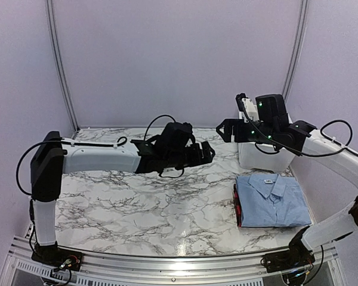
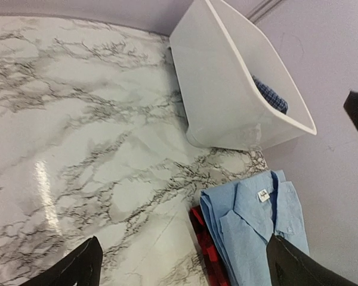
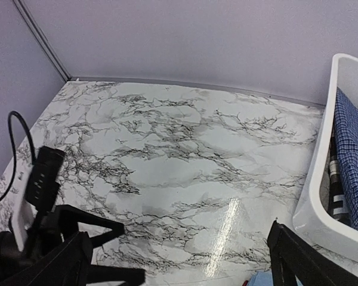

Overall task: Fold and stack the long sleeve shirts
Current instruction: Move the square-folded shirt to the corner of the board, then reset both arms

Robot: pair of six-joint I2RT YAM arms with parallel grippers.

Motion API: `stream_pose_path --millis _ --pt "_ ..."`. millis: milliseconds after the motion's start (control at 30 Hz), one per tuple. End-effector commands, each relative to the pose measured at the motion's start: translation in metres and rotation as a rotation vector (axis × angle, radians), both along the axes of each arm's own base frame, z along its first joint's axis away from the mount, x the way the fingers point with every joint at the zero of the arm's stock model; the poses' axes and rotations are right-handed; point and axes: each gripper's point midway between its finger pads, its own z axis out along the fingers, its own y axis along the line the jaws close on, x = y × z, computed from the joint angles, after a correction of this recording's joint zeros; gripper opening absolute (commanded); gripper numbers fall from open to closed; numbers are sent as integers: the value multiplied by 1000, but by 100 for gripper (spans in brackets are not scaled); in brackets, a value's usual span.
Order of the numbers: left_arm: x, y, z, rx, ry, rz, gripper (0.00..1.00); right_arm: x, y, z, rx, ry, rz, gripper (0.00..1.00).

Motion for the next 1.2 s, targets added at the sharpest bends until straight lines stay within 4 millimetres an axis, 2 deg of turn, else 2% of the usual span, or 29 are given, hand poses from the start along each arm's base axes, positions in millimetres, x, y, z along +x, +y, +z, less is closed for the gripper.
stream_pose_path --millis 0,100,233,367,467,633,833,1167 --pt "14 55 25 75 -79 78 99 16 -12 24 9 -36 -103 99" --pt "18 88 54 97 -157 125 99 23 -22 28 -13 -44 -170 99" --pt "26 131 71 132 -178 172 99 24 -33 38 -19 -79 -222 99" --pt "29 169 89 151 -217 199 99 19 -43 54 59 -139 -272 99" --pt "28 192 100 188 -246 216 99 19 -43 53 89 -148 -283 99" --pt "30 229 103 213 -252 275 99 23 -36 36 102 -115 -272 99" --pt "37 260 101 239 -254 341 99 26 -26 23 63 -116 -210 98" --pt "38 278 104 260 -271 387 99 31 -19 21 57 -127 -181 99"
